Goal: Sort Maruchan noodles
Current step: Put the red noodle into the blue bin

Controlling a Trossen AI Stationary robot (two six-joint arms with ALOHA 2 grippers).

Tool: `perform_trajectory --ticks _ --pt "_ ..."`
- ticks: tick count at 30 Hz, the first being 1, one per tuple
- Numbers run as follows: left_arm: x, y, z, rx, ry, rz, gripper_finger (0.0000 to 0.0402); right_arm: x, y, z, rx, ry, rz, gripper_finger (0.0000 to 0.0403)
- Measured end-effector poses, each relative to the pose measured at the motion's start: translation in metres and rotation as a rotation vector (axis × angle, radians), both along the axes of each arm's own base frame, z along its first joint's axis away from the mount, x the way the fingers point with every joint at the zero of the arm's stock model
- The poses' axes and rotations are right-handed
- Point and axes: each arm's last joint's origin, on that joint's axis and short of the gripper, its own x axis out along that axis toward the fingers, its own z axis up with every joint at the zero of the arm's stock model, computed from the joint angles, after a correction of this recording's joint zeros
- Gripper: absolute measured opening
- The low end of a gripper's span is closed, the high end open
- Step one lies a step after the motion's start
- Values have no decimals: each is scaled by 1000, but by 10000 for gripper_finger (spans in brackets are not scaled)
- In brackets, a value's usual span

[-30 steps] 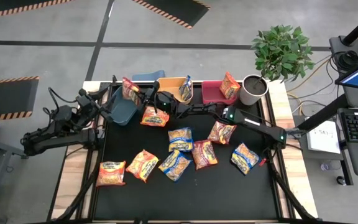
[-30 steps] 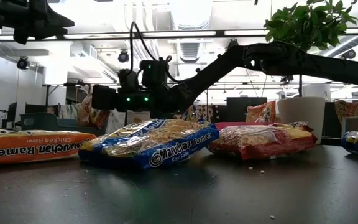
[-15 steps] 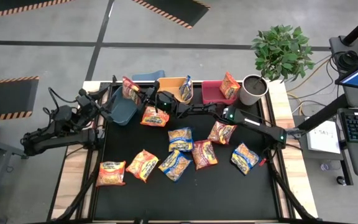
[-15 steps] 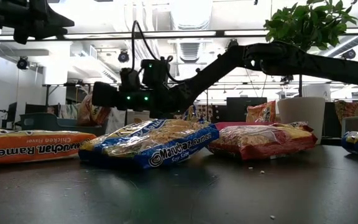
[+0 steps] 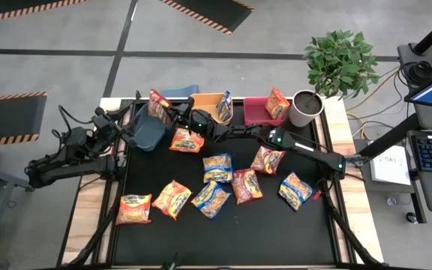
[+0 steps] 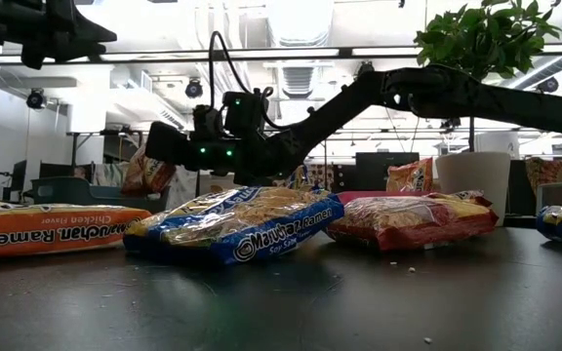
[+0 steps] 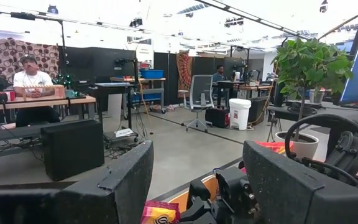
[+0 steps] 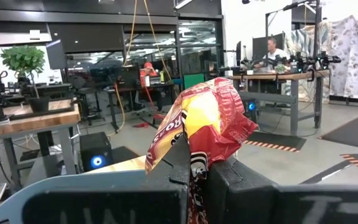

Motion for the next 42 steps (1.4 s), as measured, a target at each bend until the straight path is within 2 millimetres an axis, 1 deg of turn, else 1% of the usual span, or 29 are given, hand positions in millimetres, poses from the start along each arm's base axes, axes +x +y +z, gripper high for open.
perform_trajectory --ticks 19,33,39,42 --pt "0 0 -1 -2 14 1 230 0 0 0 -20 16 -7 12" --pt "0 0 -2 -2 25 1 230 1 0 -3 -14 38 -7 72" --pt "0 0 -2 -1 32 1 230 1 0 -3 -14 44 -8 89" --pt "1 0 -3 -1 38 2 230 1 0 1 -1 53 -5 94"
